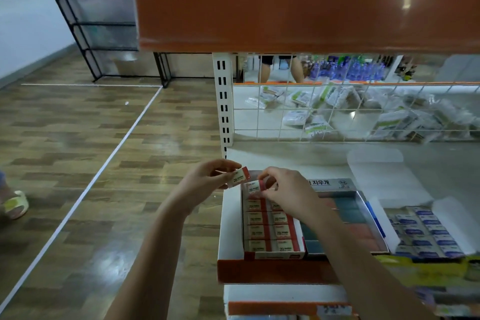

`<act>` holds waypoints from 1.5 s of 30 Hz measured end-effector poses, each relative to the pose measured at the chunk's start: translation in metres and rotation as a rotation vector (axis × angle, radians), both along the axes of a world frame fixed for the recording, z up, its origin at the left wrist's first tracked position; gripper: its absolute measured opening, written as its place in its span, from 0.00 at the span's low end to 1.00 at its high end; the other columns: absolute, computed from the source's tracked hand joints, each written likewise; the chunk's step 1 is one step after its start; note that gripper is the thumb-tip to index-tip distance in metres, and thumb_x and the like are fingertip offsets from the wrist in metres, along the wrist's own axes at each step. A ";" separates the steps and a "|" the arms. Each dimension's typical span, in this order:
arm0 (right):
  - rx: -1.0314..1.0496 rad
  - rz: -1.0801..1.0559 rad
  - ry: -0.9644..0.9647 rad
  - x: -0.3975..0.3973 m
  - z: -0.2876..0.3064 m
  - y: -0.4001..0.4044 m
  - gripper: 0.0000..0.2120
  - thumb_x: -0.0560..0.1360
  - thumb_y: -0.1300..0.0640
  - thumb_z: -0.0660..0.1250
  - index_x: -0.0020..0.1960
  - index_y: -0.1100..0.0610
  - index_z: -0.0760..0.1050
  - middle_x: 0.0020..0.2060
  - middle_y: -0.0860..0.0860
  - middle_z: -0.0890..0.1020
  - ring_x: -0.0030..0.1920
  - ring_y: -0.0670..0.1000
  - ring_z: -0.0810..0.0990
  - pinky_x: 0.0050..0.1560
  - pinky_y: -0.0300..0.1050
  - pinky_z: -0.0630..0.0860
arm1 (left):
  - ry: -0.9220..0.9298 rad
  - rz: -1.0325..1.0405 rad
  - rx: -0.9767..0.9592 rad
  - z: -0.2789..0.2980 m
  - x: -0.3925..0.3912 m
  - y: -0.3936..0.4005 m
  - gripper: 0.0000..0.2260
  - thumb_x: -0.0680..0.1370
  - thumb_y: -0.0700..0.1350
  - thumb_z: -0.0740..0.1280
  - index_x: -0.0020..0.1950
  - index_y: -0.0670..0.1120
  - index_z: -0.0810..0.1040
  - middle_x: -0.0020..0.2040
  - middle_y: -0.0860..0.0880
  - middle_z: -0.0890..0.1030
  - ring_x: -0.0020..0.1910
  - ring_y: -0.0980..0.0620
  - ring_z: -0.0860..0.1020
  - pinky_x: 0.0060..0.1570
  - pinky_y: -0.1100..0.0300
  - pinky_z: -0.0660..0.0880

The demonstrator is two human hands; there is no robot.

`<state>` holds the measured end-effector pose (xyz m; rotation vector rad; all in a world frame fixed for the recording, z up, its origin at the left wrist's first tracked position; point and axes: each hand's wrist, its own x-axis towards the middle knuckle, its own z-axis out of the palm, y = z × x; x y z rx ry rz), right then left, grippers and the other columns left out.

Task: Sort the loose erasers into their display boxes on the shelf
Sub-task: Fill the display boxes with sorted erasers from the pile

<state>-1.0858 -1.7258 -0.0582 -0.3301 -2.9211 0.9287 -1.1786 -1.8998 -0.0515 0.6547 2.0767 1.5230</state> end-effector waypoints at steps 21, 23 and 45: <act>0.311 -0.137 0.197 -0.002 -0.017 -0.014 0.12 0.77 0.53 0.64 0.59 0.53 0.72 0.52 0.48 0.77 0.54 0.47 0.73 0.52 0.38 0.69 | 0.014 -0.081 -0.046 -0.016 -0.025 0.012 0.10 0.78 0.39 0.64 0.57 0.46 0.80 0.48 0.48 0.82 0.49 0.51 0.80 0.48 0.62 0.78; 0.335 -0.163 0.184 -0.003 -0.019 -0.012 0.11 0.77 0.54 0.63 0.59 0.54 0.73 0.53 0.48 0.76 0.55 0.47 0.72 0.53 0.39 0.70 | 0.005 -0.082 -0.038 -0.018 -0.027 0.012 0.10 0.78 0.38 0.64 0.56 0.46 0.80 0.48 0.48 0.83 0.49 0.51 0.80 0.50 0.60 0.78; 0.371 -0.054 0.128 0.000 -0.020 -0.009 0.11 0.78 0.54 0.59 0.55 0.53 0.77 0.51 0.47 0.79 0.53 0.47 0.72 0.57 0.41 0.67 | 0.113 -0.126 -0.083 -0.014 -0.025 0.020 0.08 0.77 0.40 0.67 0.52 0.50 0.80 0.47 0.52 0.82 0.45 0.56 0.79 0.43 0.69 0.76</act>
